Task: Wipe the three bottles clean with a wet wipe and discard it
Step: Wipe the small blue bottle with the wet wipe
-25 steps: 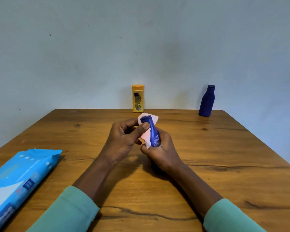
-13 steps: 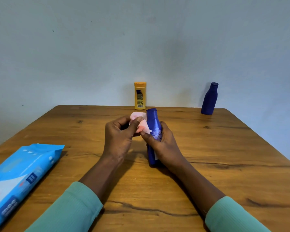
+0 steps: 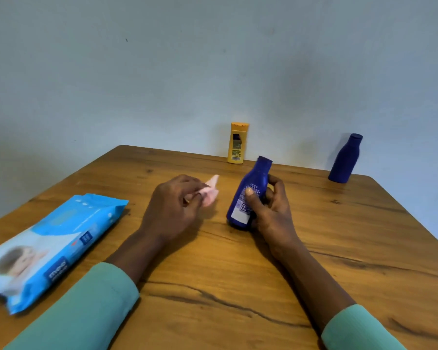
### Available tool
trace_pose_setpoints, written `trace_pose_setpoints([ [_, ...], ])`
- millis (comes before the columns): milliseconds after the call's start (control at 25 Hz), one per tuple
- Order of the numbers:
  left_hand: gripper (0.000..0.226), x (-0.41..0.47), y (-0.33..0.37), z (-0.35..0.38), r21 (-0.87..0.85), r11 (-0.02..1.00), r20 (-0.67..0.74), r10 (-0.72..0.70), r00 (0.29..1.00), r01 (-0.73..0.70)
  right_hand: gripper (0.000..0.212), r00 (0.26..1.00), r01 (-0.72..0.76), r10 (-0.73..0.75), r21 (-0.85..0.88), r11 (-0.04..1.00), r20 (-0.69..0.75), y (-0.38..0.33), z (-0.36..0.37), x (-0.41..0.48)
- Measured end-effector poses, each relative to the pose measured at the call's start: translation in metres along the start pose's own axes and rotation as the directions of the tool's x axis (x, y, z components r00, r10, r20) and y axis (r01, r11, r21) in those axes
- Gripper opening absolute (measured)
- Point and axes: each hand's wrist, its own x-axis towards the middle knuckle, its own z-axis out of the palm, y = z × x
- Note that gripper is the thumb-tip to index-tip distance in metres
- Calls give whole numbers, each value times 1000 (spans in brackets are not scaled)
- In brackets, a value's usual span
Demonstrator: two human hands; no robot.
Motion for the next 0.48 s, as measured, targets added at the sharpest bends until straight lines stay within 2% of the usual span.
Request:
trace_pose_setpoints([
  [120,26,6,-34,-19,299,922,-65,-236,970,245,53,998,57,-54,-107,993,32,-5,18,21],
  [240,27,14,-51,-15,368,834,-104,-402,910,411,54,988,148,-129,-297,943,83,-1,53,74],
  [360,30,17,-60,-10,402,809,-95,-429,899,428,55,976,218,-196,-421,881,94,17,93,136],
  [480,31,17,-64,-11,361,825,-83,-437,896,435,61,963,267,-242,-532,804,117,36,131,193],
])
